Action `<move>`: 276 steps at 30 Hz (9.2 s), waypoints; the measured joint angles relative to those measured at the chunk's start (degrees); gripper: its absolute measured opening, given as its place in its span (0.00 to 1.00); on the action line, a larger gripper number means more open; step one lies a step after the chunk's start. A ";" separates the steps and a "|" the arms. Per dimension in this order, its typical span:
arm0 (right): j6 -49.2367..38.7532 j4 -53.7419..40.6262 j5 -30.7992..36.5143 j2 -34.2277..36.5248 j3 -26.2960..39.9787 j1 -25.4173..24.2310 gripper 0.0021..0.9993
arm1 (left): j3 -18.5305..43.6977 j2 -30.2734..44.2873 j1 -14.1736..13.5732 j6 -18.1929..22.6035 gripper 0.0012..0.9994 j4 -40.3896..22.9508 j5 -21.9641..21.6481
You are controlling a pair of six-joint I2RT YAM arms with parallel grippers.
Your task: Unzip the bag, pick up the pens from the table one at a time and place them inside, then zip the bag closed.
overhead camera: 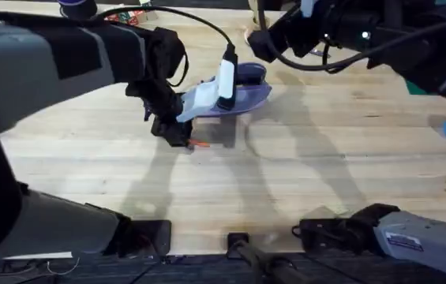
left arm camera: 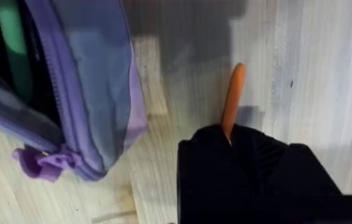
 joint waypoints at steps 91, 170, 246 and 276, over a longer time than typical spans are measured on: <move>9.23 -0.66 5.62 -10.49 0.00 -14.23 1.00 | 19.30 5.70 -3.62 -40.35 0.04 11.38 10.94; 15.84 -50.70 -0.92 22.49 43.85 15.33 1.00 | 19.47 -3.40 38.50 8.00 1.00 -14.50 33.32; 29.31 -41.51 -0.81 44.81 44.35 19.41 0.03 | 19.47 -1.81 38.49 10.05 0.99 -15.32 34.32; 29.31 -44.22 1.83 40.13 49.83 19.36 0.03 | 19.47 -1.81 38.49 10.05 0.99 -15.78 34.34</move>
